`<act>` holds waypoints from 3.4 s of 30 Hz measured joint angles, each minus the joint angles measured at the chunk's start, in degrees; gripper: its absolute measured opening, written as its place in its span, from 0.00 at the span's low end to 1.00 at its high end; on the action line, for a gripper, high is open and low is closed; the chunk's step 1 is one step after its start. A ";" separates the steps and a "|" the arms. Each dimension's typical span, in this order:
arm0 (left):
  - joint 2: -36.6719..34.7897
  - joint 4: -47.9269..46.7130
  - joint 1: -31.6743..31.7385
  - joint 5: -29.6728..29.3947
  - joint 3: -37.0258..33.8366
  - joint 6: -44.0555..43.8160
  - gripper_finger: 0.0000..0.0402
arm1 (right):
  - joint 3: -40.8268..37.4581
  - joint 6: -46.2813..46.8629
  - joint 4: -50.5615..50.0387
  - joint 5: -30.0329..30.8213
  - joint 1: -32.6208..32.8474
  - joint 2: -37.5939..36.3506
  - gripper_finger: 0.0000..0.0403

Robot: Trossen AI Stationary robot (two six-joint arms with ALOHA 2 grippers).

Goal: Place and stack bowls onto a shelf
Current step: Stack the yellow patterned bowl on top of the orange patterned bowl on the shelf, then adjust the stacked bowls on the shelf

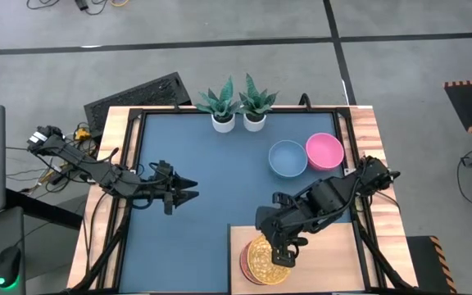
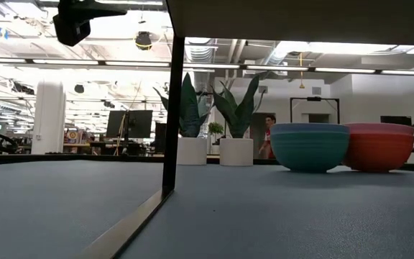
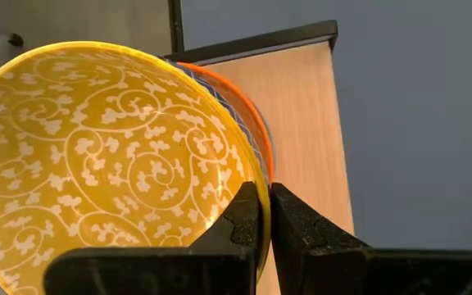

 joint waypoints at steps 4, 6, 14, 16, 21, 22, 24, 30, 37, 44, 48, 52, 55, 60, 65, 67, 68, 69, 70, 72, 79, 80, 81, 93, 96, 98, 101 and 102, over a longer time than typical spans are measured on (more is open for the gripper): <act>0.00 -0.29 0.00 0.00 0.00 -0.08 0.62 | 0.00 -0.03 -0.30 -0.92 -0.35 0.00 0.09; 0.00 -0.32 0.00 -0.04 0.00 -0.08 0.62 | 0.02 -0.31 -0.50 -1.26 -0.58 0.52 0.09; 0.00 -0.29 0.00 -0.07 -0.02 -0.07 0.62 | -0.02 -2.20 -1.45 -4.11 -2.00 2.26 0.09; 0.00 -0.32 0.00 -0.07 -0.02 -0.08 0.62 | -0.04 -2.40 -1.65 -4.20 -2.44 2.54 0.09; 0.00 -0.31 0.00 -0.07 -0.02 -0.10 0.62 | -0.04 -2.77 -1.68 -4.55 -2.64 2.67 0.16; 0.00 -0.30 0.00 -0.07 -0.02 -0.10 0.62 | -0.03 -2.77 -1.52 -4.58 -2.64 2.67 0.18; 0.00 -0.30 0.00 -0.09 -0.02 -0.10 0.62 | 0.00 -2.77 -1.58 -4.70 -2.64 2.67 0.24; 0.00 -0.31 0.00 -0.15 -0.02 -0.10 0.62 | 0.00 -2.75 -1.56 -5.95 -2.51 2.67 0.33; 0.00 -0.26 0.00 -0.22 -0.02 -0.14 0.62 | 0.00 -3.02 0.05 -5.95 -2.47 0.85 0.35; 0.01 1.05 0.00 0.00 -0.04 0.76 0.62 | 0.00 -1.27 0.12 -2.53 -2.44 -2.42 0.34; 0.02 7.96 0.00 1.83 -0.07 5.80 0.62 | 0.02 -1.46 4.93 0.37 -1.01 -4.52 0.32; 1.23 19.81 -0.13 8.92 -0.05 14.53 0.61 | 0.02 -2.65 9.77 4.03 1.30 -5.16 0.32; 4.16 19.16 -1.60 11.00 2.14 17.23 0.56 | 0.02 -1.71 8.01 8.62 2.37 -5.19 0.31; 13.13 7.98 -6.18 10.85 12.50 21.71 0.36 | 0.02 4.05 2.55 14.60 3.24 -5.40 0.31; 23.56 -10.39 -11.40 4.76 28.47 26.82 0.07 | 0.02 9.32 -2.97 22.29 3.67 -6.10 0.31; 27.63 -16.27 -13.37 0.99 34.17 27.17 0.02 | 0.02 10.84 -5.46 25.78 3.71 -6.23 0.31; 29.74 -18.30 -14.37 -1.23 36.83 27.23 0.02 | 0.02 11.53 -6.72 27.40 3.77 -6.22 0.31; 31.78 -19.50 -15.35 -3.49 39.09 27.34 0.01 | 0.00 11.75 -7.02 28.68 3.78 -6.16 0.31; 33.76 -20.27 -16.32 -5.95 41.14 27.33 0.01 | 0.00 11.06 -6.85 30.02 3.69 -6.12 0.31; 37.67 -20.35 -17.94 -10.58 44.40 26.87 0.00 | 0.00 8.78 -6.65 32.43 3.31 -6.12 0.31; 53.98 -15.61 -20.27 -20.24 55.44 18.81 0.00 | 0.00 3.62 -6.87 29.38 -0.09 -6.12 0.31; 56.74 -14.19 -20.33 -20.81 57.40 18.60 0.00 | 0.00 2.93 -6.85 28.77 -0.11 -6.12 0.31; 59.26 -13.49 -20.37 -21.51 59.62 18.58 0.00 | 0.00 2.44 -6.86 28.55 -0.02 -6.12 0.31; 75.51 -22.93 -21.69 -31.23 81.13 10.40 0.00 | 0.00 0.23 -6.85 30.14 2.90 -13.96 0.31; 76.04 -25.97 -22.09 -30.99 82.07 6.97 0.00 | 0.00 1.76 -6.86 30.62 5.40 -15.81 0.31; 76.04 -27.41 -22.12 -31.06 82.07 5.02 0.00 | 0.00 3.09 -6.86 31.44 7.29 -16.63 0.31; 76.04 -26.95 -22.28 -31.66 82.07 5.01 0.00 | 0.00 4.25 -6.85 32.13 9.57 -17.05 0.31; 76.04 -26.53 -22.29 -31.70 82.07 5.02 0.00 | 0.00 4.29 -6.87 32.13 10.16 -17.03 0.31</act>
